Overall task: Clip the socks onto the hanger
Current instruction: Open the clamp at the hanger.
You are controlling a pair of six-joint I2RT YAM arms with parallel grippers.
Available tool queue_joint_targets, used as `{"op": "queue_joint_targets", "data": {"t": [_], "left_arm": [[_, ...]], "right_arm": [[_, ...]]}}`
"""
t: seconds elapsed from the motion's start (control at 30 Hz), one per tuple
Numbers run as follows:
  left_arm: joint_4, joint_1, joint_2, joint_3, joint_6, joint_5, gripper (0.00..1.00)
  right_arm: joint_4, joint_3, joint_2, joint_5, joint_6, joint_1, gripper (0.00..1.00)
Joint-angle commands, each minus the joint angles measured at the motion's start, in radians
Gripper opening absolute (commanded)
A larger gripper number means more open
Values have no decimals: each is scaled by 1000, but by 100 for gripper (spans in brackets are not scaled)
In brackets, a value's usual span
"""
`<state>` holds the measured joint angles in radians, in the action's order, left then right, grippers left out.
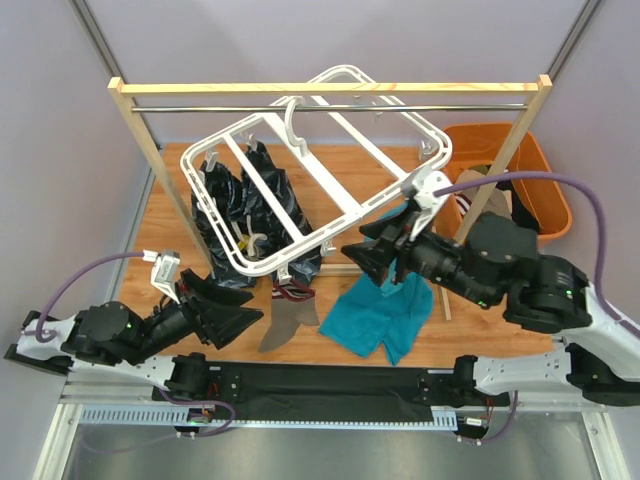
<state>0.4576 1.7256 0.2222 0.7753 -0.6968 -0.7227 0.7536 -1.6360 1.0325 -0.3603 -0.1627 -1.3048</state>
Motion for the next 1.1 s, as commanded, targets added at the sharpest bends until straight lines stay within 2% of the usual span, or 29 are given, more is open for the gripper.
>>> {"op": "queue_joint_targets", "data": {"t": [0.0, 0.17, 0.3, 0.43, 0.6, 0.73, 0.83, 0.93, 1.07], "left_arm": [[84, 2, 34, 74, -50, 101, 80], [3, 2, 2, 45, -40, 274, 75], [-36, 2, -26, 42, -46, 316, 68], [-184, 2, -64, 25, -3, 406, 68], [-254, 2, -54, 73, 20, 463, 64], [-316, 2, 43, 122, 48, 497, 64], [-407, 2, 140, 192, 74, 549, 64], [-407, 2, 253, 268, 86, 592, 64], [-392, 2, 379, 357, 94, 530, 62]], "right_arm": [[-56, -28, 44, 83, 123, -1, 50], [-152, 50, 32, 122, 98, -1, 50], [-227, 94, 29, 167, 80, -1, 47], [-302, 104, 58, 211, 77, -1, 45], [-350, 103, 78, 254, 84, 1, 46], [-405, 119, 81, 236, 84, 1, 40], [-448, 142, 83, 244, 62, 1, 40], [-479, 153, 87, 224, 19, 1, 40], [-513, 177, 86, 179, -29, 1, 41]]}}
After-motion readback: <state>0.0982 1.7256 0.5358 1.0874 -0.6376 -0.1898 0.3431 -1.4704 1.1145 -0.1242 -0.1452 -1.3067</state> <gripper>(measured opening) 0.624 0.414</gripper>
